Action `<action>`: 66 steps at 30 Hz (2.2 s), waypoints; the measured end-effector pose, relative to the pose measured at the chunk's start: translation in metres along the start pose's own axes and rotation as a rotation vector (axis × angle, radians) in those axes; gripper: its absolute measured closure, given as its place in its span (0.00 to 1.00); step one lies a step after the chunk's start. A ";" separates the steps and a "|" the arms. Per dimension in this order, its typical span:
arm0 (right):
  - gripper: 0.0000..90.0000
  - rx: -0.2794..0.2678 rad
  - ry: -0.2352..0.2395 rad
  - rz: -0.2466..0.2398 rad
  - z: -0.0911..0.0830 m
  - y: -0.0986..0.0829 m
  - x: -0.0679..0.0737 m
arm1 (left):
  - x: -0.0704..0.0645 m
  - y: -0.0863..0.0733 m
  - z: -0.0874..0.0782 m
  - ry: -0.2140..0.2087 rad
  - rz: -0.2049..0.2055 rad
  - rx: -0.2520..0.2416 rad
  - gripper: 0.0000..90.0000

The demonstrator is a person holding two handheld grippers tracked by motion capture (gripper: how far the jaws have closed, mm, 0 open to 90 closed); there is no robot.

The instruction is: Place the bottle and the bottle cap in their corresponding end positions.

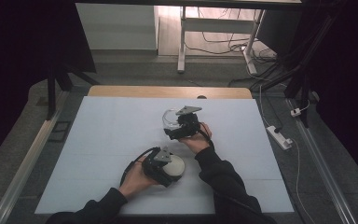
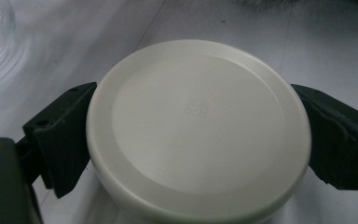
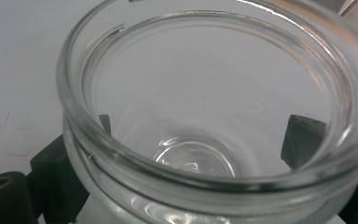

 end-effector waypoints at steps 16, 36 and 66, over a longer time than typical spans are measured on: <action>0.07 0.006 0.002 -0.022 0.002 -0.004 0.003 | 0.000 0.001 0.005 -0.007 0.008 0.069 0.07; 0.01 0.000 -0.005 -0.008 -0.007 -0.002 0.007 | 0.003 0.001 -0.014 -0.043 -0.060 -0.028 0.00; 0.00 0.002 0.044 0.002 -0.048 -0.017 0.026 | 0.005 -0.010 -0.064 -0.025 -0.144 -0.120 0.00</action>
Point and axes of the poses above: each handheld gripper's, and its own axes: z roughly forward along the jaws, y roughly out of its top, x roughly to its left, the point moved 2 cm from there along z, roughly forward along the jaws, and after that the axes turned 2 degrees about y, right-handed, at the moved point
